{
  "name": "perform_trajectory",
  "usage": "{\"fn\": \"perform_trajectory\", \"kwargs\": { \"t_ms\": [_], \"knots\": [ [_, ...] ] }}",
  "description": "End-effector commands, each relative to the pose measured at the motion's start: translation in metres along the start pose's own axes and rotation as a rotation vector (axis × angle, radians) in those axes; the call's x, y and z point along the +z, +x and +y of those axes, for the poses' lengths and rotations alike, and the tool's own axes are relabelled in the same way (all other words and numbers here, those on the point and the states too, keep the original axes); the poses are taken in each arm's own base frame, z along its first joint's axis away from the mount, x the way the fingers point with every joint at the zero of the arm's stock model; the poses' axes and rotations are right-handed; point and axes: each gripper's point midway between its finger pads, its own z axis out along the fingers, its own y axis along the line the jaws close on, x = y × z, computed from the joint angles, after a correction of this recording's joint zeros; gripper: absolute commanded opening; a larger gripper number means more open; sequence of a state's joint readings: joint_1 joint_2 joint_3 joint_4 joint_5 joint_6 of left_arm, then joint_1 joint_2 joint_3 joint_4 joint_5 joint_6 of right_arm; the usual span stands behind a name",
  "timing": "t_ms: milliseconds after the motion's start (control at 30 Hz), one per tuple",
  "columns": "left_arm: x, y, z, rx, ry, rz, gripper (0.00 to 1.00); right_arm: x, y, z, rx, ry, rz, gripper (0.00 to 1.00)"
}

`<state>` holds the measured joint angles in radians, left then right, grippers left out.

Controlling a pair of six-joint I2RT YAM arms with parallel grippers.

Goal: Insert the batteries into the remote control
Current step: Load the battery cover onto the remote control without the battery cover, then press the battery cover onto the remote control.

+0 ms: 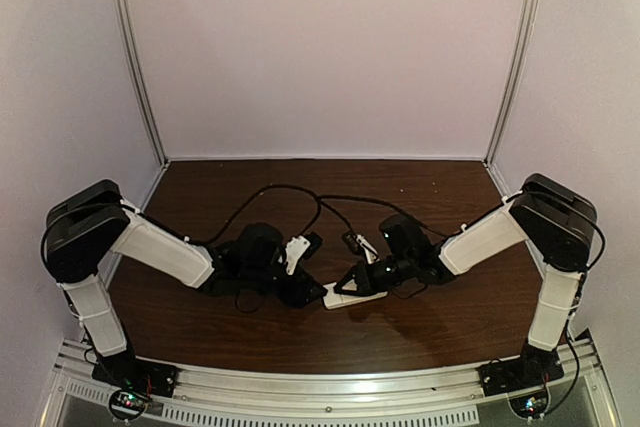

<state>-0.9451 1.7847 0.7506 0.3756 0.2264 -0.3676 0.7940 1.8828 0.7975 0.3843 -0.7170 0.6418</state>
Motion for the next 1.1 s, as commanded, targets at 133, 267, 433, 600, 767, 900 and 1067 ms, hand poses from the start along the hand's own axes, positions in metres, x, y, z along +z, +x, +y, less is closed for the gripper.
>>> {"fn": "perform_trajectory", "kwargs": {
  "t_ms": [133, 267, 433, 600, 767, 900, 1067],
  "knots": [
    [0.017, 0.002, 0.005, -0.098, -0.042, 0.008, 0.58, -0.008, 0.052, -0.058, 0.109, 0.216, 0.129, 0.0],
    [0.022, 0.005, 0.01, -0.132, -0.076, 0.022, 0.55, -0.006, 0.05, -0.053, 0.117, 0.191, 0.122, 0.0],
    [0.029, 0.011, 0.008, -0.159, -0.095, 0.061, 0.53, -0.007, 0.045, -0.049, 0.119, 0.177, 0.108, 0.0],
    [0.037, 0.025, 0.001, -0.145, -0.126, 0.126, 0.52, -0.01, 0.035, -0.04, 0.112, 0.158, 0.079, 0.0],
    [0.035, 0.038, 0.009, -0.146, -0.176, 0.172, 0.52, -0.016, 0.023, -0.027, 0.116, 0.118, 0.045, 0.02],
    [0.033, 0.047, 0.013, -0.142, -0.206, 0.212, 0.5, -0.026, 0.009, -0.014, 0.106, 0.09, 0.005, 0.04],
    [0.031, 0.052, 0.017, -0.134, -0.232, 0.25, 0.49, -0.046, -0.008, -0.007, 0.097, 0.083, -0.047, 0.07]
  ]
}}
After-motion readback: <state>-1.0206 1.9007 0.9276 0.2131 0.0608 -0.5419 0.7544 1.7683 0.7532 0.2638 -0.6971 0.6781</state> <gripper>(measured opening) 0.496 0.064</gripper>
